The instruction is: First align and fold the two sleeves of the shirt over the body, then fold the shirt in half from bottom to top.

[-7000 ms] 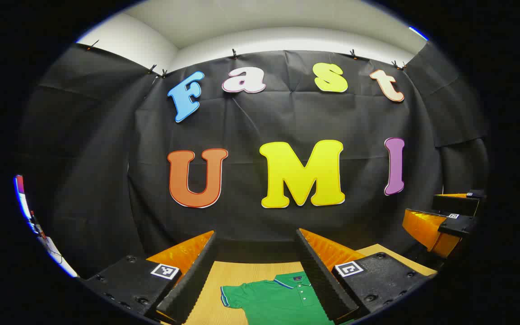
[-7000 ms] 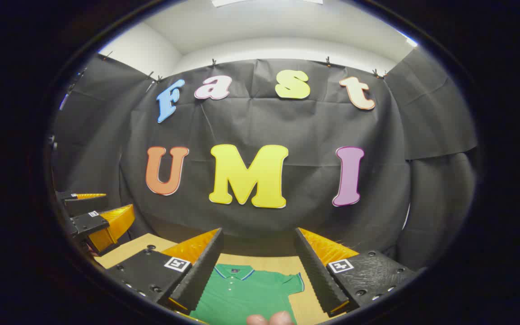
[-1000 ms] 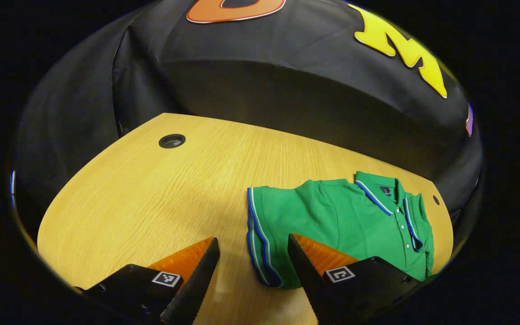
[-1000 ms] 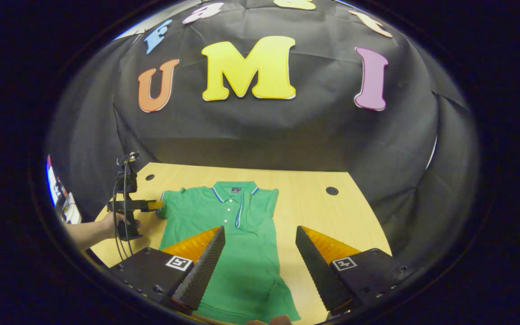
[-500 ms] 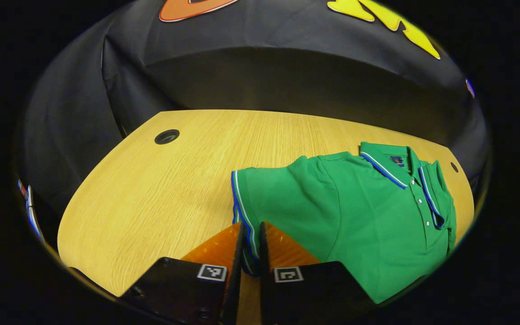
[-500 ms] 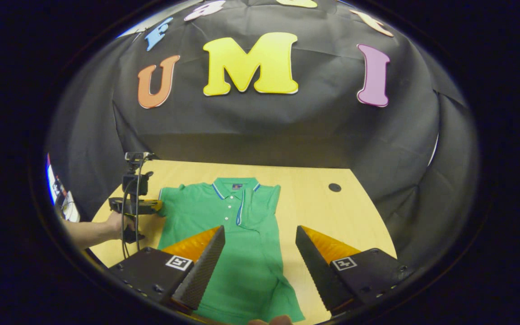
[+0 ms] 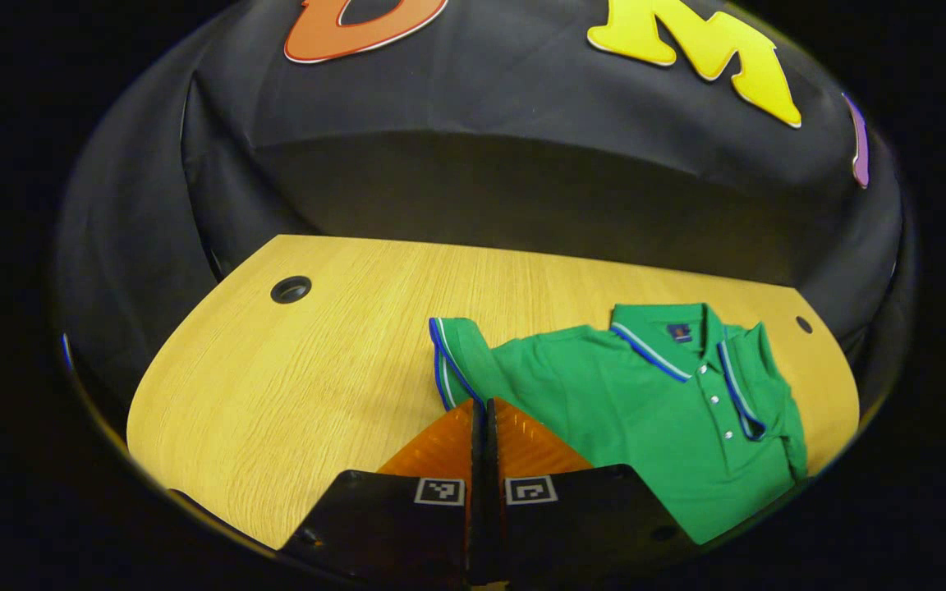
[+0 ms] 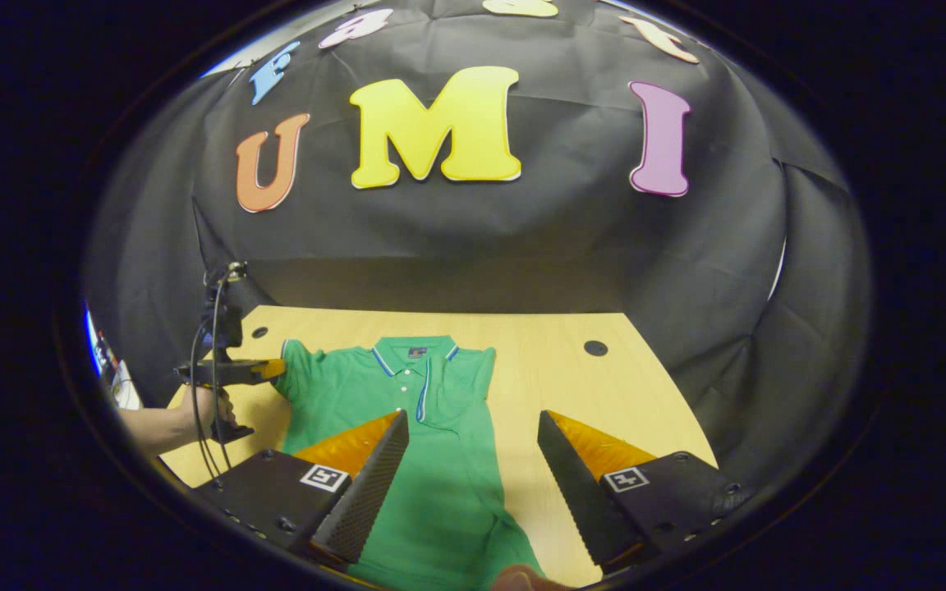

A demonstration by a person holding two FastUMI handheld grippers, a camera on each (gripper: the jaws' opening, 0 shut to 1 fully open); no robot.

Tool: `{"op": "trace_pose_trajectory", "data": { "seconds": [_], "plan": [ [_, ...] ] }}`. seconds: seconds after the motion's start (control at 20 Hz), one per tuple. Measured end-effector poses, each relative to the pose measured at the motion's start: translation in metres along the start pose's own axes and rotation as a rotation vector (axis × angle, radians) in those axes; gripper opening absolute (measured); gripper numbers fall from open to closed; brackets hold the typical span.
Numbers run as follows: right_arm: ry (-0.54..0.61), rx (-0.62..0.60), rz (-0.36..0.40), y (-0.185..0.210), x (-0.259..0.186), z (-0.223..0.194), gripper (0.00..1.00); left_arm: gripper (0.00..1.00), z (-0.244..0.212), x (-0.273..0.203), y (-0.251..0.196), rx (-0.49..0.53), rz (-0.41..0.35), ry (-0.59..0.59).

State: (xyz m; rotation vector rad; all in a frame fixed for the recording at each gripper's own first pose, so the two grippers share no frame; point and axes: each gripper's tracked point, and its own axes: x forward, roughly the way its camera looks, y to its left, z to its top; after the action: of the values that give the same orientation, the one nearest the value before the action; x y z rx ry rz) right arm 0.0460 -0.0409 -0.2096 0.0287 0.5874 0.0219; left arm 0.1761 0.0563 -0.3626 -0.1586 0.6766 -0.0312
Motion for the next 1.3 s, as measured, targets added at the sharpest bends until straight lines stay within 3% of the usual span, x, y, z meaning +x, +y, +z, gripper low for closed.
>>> {"op": "trace_pose_trajectory", "data": {
  "seconds": [0.4,0.85,0.95,1.1,1.3],
  "plan": [
    [-0.048,0.070,-0.017,-0.023,-0.015,0.011,0.97,0.06,0.034,-0.020,-0.074,0.086,-0.063,-0.025],
    [-0.097,0.125,-0.135,-0.080,-0.046,0.013,0.96,0.10,-0.004,0.005,-0.197,0.121,-0.193,0.054],
    [-0.098,0.106,-0.127,-0.078,-0.049,0.012,0.96,0.20,-0.005,-0.004,-0.205,0.112,-0.201,0.050],
    [-0.101,0.051,-0.091,-0.064,-0.045,0.013,0.96,1.00,-0.002,-0.014,-0.200,0.107,-0.165,0.016],
    [-0.097,-0.008,-0.014,-0.040,-0.037,0.009,0.94,1.00,0.009,-0.056,-0.178,0.073,-0.135,-0.033]
  ]
}}
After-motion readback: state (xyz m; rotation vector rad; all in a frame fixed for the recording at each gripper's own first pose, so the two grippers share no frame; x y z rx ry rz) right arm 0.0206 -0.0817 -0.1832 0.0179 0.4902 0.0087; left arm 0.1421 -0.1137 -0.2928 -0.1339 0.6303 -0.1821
